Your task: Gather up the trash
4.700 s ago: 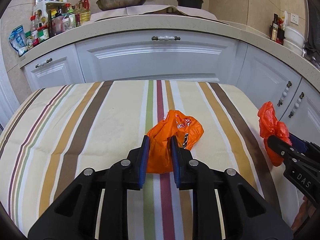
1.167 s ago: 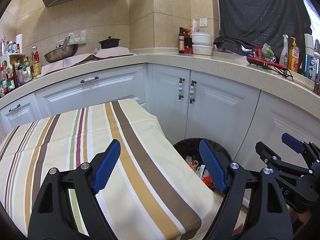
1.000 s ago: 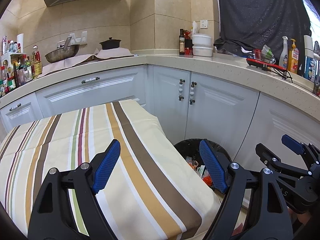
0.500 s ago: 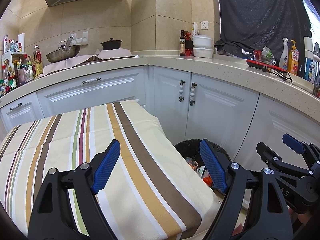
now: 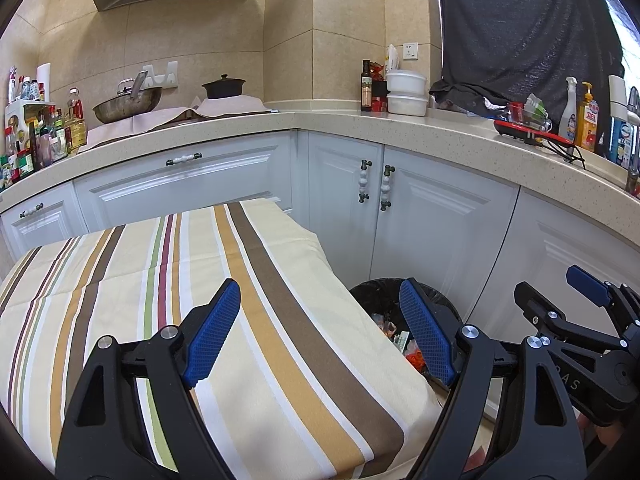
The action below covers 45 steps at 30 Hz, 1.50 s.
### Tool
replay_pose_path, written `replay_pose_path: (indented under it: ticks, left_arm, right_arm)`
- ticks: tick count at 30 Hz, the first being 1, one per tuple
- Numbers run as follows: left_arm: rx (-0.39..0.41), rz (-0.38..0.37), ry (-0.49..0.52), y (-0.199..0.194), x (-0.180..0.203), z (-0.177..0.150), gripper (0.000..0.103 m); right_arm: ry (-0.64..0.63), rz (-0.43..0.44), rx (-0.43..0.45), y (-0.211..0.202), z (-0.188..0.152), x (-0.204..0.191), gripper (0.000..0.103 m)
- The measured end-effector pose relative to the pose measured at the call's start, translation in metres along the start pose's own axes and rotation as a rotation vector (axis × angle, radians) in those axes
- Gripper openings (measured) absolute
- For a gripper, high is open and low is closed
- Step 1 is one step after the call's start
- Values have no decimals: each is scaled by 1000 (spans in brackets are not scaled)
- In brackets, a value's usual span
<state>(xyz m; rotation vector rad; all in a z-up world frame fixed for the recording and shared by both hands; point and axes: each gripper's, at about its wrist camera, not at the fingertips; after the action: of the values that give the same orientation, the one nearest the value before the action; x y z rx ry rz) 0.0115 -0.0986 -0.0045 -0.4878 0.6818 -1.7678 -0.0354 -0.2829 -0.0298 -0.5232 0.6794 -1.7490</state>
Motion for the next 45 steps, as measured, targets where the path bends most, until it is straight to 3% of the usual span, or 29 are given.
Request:
replay_pose_path:
  ticks: [21,25,45]
  left_arm:
    - [20,0,10,-3,-2,-2,92]
    - [23,0,15,-2,0,-2,98]
    - [-3,-13,3,3,2,1,98]
  right_arm:
    - [-4,1,-1,-1,1,0,74]
    - [-6,1,-2,-2,1,-1,74]
    - [-9,-1,-4,2,1,1,74]
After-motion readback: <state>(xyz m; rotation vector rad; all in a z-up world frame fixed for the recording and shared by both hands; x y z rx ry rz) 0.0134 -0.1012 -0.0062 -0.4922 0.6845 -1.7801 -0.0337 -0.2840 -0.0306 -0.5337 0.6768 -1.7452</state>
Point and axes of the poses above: each gripper's, at about its wrist camera, not at the fingertips, and y roughly the way its jaws point, x to its right, z to its top, and after that the axes turned 15 degrees about -x, right-handed
